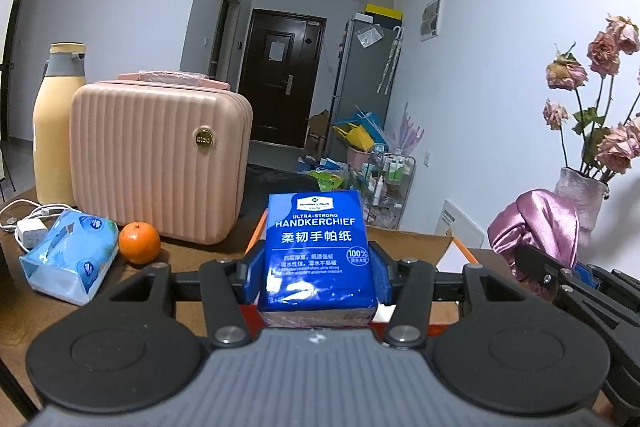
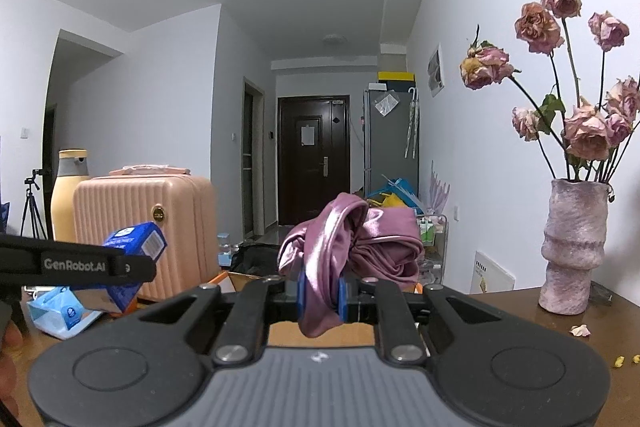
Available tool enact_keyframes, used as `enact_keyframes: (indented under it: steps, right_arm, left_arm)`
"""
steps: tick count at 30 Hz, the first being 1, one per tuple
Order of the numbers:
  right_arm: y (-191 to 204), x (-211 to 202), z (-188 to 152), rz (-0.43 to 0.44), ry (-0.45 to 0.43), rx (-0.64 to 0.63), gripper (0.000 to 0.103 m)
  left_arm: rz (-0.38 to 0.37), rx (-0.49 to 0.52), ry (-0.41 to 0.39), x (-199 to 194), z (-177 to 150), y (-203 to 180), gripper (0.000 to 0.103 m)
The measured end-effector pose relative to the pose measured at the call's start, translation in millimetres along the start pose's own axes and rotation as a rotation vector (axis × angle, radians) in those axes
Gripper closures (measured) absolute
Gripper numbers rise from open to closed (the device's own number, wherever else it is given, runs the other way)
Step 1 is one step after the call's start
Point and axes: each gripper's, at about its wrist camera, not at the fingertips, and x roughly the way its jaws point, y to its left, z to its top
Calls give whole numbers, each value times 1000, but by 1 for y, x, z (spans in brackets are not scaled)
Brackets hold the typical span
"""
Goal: Organize soft objects
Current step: 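Carry the tissue pack and satin bow with both grippers over the cardboard box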
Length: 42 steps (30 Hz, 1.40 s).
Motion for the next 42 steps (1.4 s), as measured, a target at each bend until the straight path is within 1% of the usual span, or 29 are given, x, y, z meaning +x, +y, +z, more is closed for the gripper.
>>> enact_keyframes:
  steps: [10, 17, 20, 25, 32, 42]
  right_arm:
    - [-3, 30, 6, -17, 22, -7, 88]
    - [-6, 56, 9, -31, 54, -13, 88]
    - [-8, 68, 10, -37, 75, -15, 88]
    - [-12, 92, 8, -48, 139, -8, 88]
    - [-14, 115, 1, -40, 199, -20, 88]
    - [-19, 140, -17, -24, 289, -22, 88]
  left_arm:
    - [14, -5, -8, 30, 10, 0, 50]
    - [18, 2, -12, 52, 15, -1, 50]
    - [20, 3, -11, 62, 17, -1, 50]
    - [25, 2, -1, 79, 20, -1, 50]
    - [44, 40, 8, 102, 20, -7, 50]
    - [68, 138, 73, 140, 4, -17, 50]
